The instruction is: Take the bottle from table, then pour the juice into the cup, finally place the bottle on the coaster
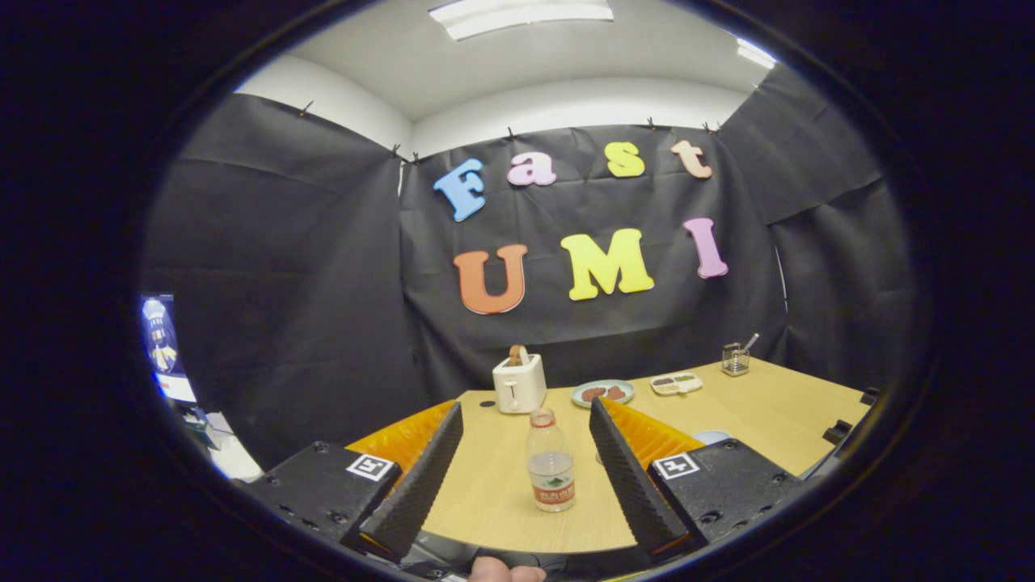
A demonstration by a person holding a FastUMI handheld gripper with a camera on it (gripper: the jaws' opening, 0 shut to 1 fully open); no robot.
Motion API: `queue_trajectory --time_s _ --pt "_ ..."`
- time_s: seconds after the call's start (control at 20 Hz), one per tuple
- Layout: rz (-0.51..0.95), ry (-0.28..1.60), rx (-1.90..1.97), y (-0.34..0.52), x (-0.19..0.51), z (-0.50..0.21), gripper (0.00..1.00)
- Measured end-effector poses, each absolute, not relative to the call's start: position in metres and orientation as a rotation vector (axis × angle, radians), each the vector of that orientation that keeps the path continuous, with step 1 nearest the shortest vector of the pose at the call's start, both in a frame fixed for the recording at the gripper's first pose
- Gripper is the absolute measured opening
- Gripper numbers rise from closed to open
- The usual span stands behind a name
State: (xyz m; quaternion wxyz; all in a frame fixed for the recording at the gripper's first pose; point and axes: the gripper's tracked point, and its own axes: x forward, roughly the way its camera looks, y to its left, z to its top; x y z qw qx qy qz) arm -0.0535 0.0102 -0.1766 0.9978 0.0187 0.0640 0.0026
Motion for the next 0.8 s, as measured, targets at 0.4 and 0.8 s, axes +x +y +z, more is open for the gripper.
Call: queue_trajectory --time_s 0.4,0.8 --pt "-0.039 0.201 -0.021 -0.005 -0.027 -0.277 1.0" --pt "-0.068 0.268 -0.123 -0.013 0.011 -0.344 1.0"
